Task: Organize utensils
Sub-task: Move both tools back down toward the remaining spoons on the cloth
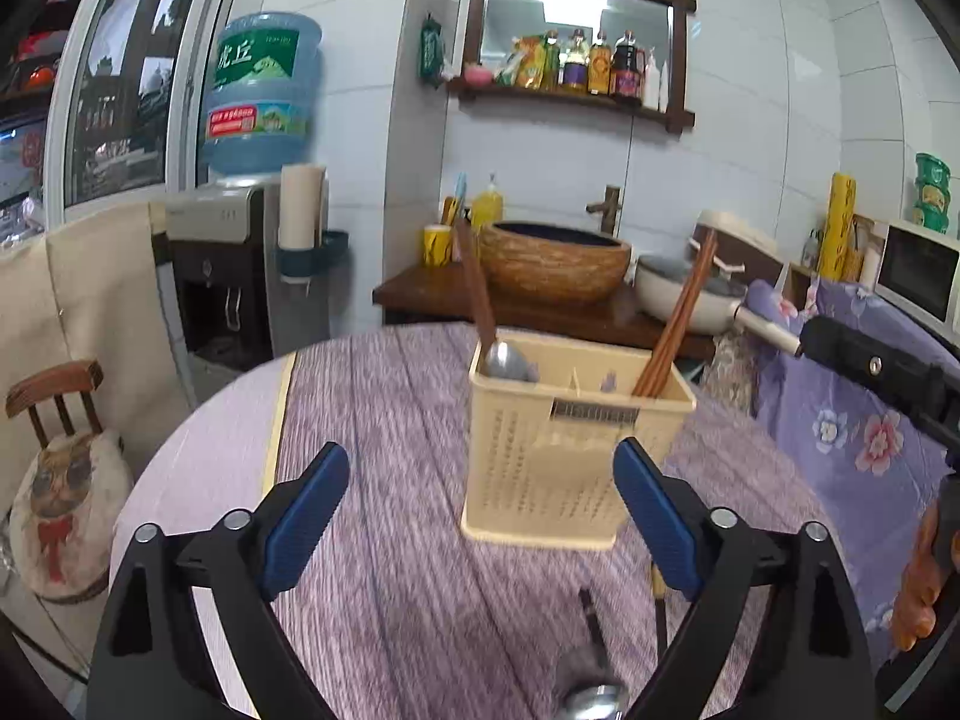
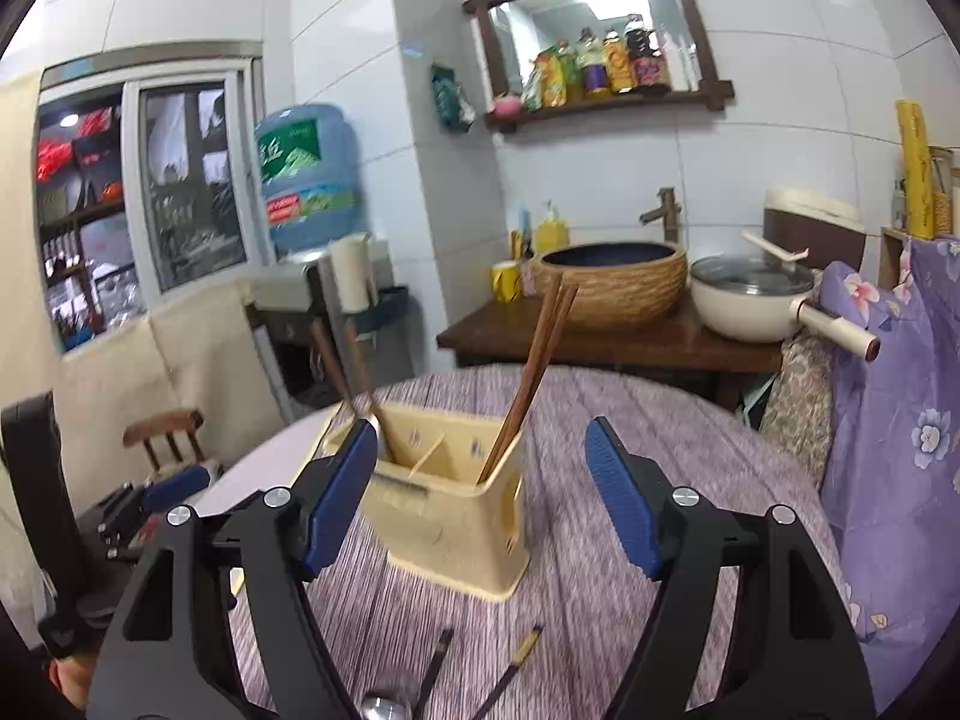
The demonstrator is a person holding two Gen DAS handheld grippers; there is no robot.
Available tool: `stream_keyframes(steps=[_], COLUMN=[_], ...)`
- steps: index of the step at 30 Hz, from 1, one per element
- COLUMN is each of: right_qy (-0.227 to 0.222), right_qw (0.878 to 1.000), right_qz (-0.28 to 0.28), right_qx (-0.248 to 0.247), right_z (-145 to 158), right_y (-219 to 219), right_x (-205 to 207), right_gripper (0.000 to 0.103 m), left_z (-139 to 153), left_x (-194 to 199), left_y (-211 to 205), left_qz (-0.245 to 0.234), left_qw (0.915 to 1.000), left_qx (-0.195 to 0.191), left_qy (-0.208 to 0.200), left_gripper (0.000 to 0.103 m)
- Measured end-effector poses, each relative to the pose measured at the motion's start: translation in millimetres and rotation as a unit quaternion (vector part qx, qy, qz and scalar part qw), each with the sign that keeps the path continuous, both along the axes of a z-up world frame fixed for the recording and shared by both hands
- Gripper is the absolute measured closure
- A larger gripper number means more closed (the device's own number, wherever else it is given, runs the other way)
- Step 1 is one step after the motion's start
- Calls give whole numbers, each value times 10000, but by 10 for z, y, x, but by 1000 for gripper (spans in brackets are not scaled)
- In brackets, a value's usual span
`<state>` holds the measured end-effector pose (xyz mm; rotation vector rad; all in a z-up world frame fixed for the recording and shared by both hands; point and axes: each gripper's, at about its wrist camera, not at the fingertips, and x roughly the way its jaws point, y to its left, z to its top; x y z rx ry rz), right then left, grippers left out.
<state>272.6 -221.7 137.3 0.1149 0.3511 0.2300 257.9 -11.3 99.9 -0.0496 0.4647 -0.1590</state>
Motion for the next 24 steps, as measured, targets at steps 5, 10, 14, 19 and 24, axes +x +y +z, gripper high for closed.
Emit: stream_keyframes(steps=[5,10,14,19,24], right_qy=[437,921,1148,1319,1542], right_qw=[9979,9939,9896,9876,9829], right_qz=[220,266,312,336,88], right_qx=[-430,-544,-809,-785,-1002], right_z=[-443,-881,-1165,-1360,-1542], right_y=[166,237,356,463,429], right_x=[-189,-294,-381,-504,-602], right_gripper=[24,24,24,24,28], left_z=[-282,-602,-799,-945,-1076], left_x=[-226,-365,-449,-531,-608], left_y=[140,271,342,380,336], left_qz=[202,244,237,283,116], left_qw=[9993,9969,9942,9911,9883], left_qx=[190,260,167,63,-36], left_qy=[259,705,1037,1298,1517], left_gripper=[11,11,19,30,36])
